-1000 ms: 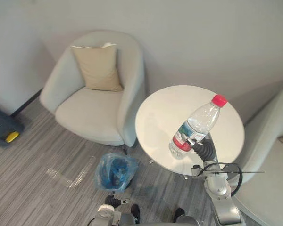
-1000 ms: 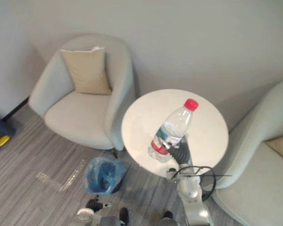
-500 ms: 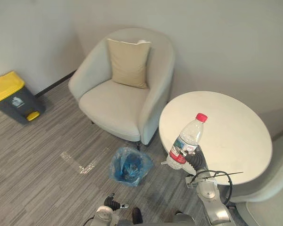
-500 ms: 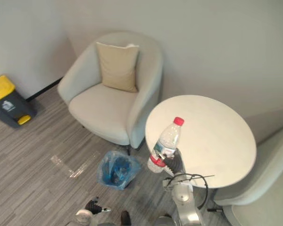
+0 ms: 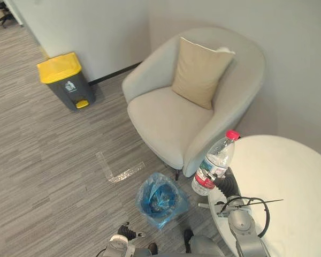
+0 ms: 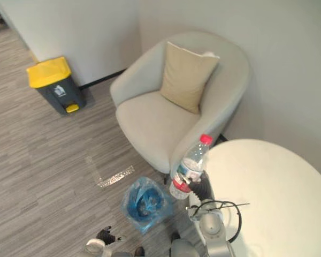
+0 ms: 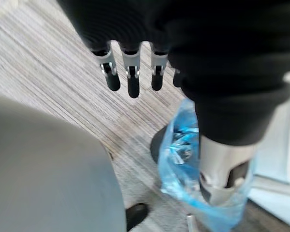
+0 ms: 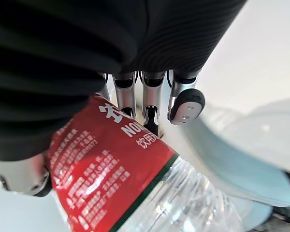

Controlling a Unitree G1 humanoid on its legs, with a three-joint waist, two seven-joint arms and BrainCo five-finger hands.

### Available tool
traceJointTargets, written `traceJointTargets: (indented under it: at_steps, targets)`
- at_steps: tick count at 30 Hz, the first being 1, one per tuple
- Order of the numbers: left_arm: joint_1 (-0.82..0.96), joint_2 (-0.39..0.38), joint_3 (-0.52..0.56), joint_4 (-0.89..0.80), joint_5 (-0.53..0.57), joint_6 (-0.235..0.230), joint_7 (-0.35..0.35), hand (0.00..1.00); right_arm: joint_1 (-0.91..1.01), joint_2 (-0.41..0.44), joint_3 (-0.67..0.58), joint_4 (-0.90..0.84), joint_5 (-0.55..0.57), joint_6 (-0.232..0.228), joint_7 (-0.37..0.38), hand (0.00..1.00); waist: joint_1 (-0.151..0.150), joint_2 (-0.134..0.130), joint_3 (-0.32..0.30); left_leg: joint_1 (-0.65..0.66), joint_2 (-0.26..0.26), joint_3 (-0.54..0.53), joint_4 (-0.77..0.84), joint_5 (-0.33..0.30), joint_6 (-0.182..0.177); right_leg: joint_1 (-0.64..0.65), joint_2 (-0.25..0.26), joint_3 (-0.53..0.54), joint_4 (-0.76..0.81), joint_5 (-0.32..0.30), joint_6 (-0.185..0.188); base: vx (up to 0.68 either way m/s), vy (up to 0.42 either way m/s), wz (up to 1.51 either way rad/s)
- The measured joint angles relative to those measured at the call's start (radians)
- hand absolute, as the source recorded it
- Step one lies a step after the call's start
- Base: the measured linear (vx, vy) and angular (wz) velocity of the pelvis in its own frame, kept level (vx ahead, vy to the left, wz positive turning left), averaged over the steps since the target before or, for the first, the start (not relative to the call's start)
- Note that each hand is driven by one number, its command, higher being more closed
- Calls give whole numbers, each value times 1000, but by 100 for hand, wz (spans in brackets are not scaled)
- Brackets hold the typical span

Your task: Gather rubbish on tea table into small bin, then transfer packed bag to large trash can.

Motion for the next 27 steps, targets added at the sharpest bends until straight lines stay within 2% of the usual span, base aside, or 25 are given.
traceJointTargets:
  at_steps: [1,2,5,7,14,17,19,20,21,23,27]
  targets:
    - [-1,1,1,-8,-1,1,0,0,-8,1,-13,1,0,0,-7,100,-1,-8,6,-4,13,88,-13,4,2,5,-17,-24,-6,-3,-4,31,47,75]
    - [-3,0,1,-20,-1,1,0,0,-10,0,-24,2,1,0,-8,100,-2,-12,9,-4,15,131,-21,18,0,13,-35,-46,-16,-9,-2,31,47,68]
    - [2,4,-1,-21,0,1,1,0,-9,5,-23,4,0,1,-11,100,4,-14,8,2,-16,113,-37,32,7,40,-55,-44,-58,-14,10,41,99,29]
    - [1,5,-10,-18,3,1,2,0,-15,11,-4,30,-2,1,-5,100,8,-6,10,23,-33,118,-56,36,14,62,-65,-34,-83,-8,19,28,95,-3]
    - [2,12,-8,-17,-1,0,5,0,-52,-19,35,200,-43,2,-7,100,21,2,13,37,-26,176,-83,38,17,37,-47,28,-89,8,26,6,25,-28]
    - [-15,14,-8,-17,-21,-1,28,0,-134,-63,71,288,-46,4,-17,100,19,9,39,-52,-21,195,-53,42,23,-69,-43,50,-37,15,22,-88,-18,-19]
    - [-56,13,0,-21,-52,-4,47,0,-188,-91,78,295,-64,12,-29,100,23,16,105,-123,-19,192,13,41,24,-133,-49,46,15,17,20,-162,-28,16]
    - [-78,13,13,-26,-75,-4,67,0,-226,-101,87,295,-80,14,-42,100,33,18,122,-218,-14,192,74,41,24,-218,-53,45,61,16,20,-207,-41,19]
    - [-86,12,16,-30,-87,-4,71,0,-240,-107,89,295,-80,14,-47,100,36,17,133,-247,-12,191,94,41,24,-243,-54,43,74,16,20,-258,-71,28]
    - [-122,0,55,-67,-150,-5,96,0,-317,-128,108,294,-82,22,-66,100,51,20,179,-395,7,172,196,32,35,-359,-54,23,128,14,16,-208,-63,31]
    - [-173,-18,88,-126,-215,-18,130,0,-428,-158,150,268,-86,35,-92,100,66,23,223,-587,32,158,322,6,47,-525,-52,-5,233,-7,-2,-253,-46,25]
